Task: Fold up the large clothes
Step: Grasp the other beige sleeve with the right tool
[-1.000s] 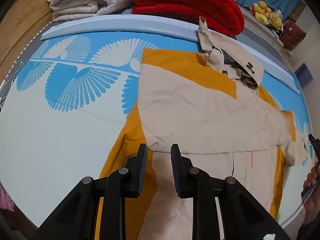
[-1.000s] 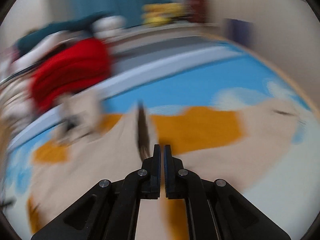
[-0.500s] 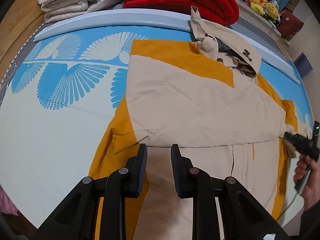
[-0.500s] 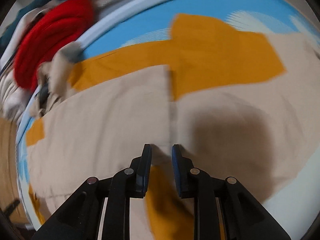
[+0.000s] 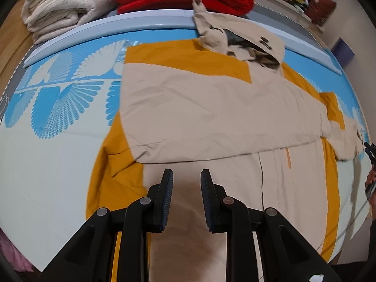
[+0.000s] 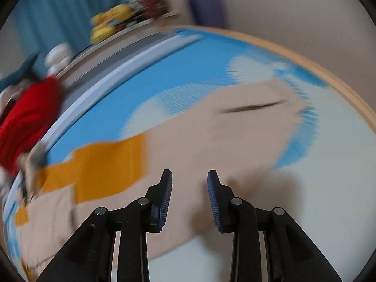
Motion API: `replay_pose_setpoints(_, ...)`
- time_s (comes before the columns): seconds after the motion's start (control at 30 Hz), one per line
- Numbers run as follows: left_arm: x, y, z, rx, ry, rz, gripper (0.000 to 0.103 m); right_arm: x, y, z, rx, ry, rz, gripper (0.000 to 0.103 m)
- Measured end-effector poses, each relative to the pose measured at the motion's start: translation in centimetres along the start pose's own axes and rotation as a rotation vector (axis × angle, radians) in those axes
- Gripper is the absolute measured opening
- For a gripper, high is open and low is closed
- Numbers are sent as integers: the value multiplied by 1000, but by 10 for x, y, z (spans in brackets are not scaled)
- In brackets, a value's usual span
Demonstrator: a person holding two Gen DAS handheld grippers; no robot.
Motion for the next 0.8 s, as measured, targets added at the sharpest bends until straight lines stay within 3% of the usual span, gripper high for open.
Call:
replay_pose_setpoints(0.13, 8, -3, 12, 36, -1, -3, 21, 8, 25, 85, 153, -26, 38, 35)
replay_pose_setpoints(0.3, 17, -5, 21, 64, 4, -14, 21, 35, 33, 145, 370, 19, 20, 45)
replay_pose_setpoints(0.4, 19, -5, 23, 75, 13, -13, 21, 58, 28, 160, 461, 46, -7, 45)
replay_pose_setpoints(0.5, 20, -3, 23, 78, 15, -10, 21, 64, 32, 163, 475, 49, 38, 45)
replay_pose_setpoints(0.53, 19, -3, 22, 77, 12, -8, 21, 66, 35, 162, 477, 48, 46, 40)
replay_pose_setpoints(0.57, 18, -2, 22, 76, 12, -6, 21, 67, 36, 160, 480, 57, 52, 16)
replay_pose_setpoints(0.6, 17, -2, 20, 75, 12, -3, 21, 69, 37, 158, 490, 92, 52, 9)
replay_pose_setpoints(0.7, 11, 0, 14, 66, 11, 10, 21, 52, 45, 143, 468, 42, 135, 3)
replay_pose_setpoints(0.8, 2, 4, 5, 39, 1, 28, 21, 17, 64, 99, 340, -12, 242, 2)
Point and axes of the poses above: each gripper's, at about its wrist camera, not at the fingertips, and x roughly the way its jaws point, z to its right, y to its top, the point moved 2 cm from there along x, roughly the way its jaws point, and after that the axes turned 2 degrees about y, right-handed, at the moved point
